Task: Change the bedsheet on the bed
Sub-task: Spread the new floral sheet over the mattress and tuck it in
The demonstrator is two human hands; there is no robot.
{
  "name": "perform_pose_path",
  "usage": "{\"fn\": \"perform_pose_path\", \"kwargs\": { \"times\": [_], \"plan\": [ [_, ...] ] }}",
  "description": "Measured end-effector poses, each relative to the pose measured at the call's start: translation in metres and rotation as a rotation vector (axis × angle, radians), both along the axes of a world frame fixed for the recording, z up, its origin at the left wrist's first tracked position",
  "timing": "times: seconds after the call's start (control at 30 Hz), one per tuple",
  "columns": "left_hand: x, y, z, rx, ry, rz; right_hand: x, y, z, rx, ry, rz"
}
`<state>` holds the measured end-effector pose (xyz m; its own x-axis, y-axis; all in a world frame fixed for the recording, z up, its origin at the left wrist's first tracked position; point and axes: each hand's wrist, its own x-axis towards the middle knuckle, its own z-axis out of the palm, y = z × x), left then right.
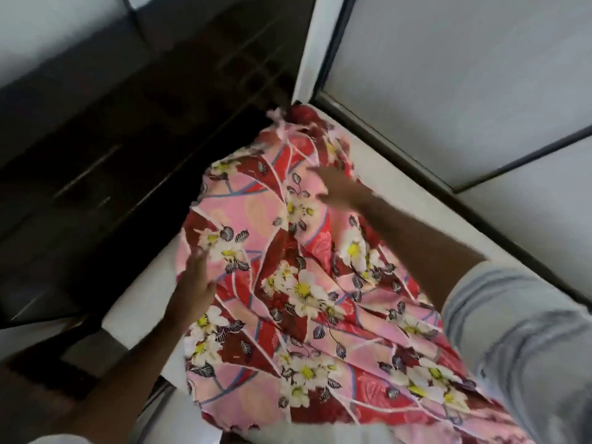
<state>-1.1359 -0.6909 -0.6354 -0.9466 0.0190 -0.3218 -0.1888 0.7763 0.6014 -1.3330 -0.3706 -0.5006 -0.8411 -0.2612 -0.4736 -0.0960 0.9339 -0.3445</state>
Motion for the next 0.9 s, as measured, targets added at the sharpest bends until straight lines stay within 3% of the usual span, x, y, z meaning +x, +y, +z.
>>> {"fn": "perform_pose_path", "kwargs": {
  "times": [0.13,0.37,0.53,0.7,0.8,0.9],
  "plan": [
    [0.045,0.063,-0.013,0.006,-0.032,-0.523,0.172,0.068,-0.06,-0.006,-0.387,-0.163],
    [0.112,0.189,-0.031,-0.008,-0.13,-1.006,0.463,0.219,-0.097,0.19,-0.557,-0.58],
    [0.145,0.284,-0.034,-0.088,-0.132,-1.169,0.562,0.288,-0.109,0.197,-0.326,-0.947],
    [0.21,0.38,-0.044,-0.156,-0.049,-1.243,0.624,0.351,-0.167,0.211,-0.124,-1.213],
    [0.256,0.432,-0.057,-0.197,0.125,-1.262,0.655,0.378,-0.2,0.107,-0.038,-1.365],
    [0.288,0.479,-0.075,-0.251,0.162,-1.241,0.686,0.412,-0.226,-0.001,0.124,-1.386]
  ]
}}
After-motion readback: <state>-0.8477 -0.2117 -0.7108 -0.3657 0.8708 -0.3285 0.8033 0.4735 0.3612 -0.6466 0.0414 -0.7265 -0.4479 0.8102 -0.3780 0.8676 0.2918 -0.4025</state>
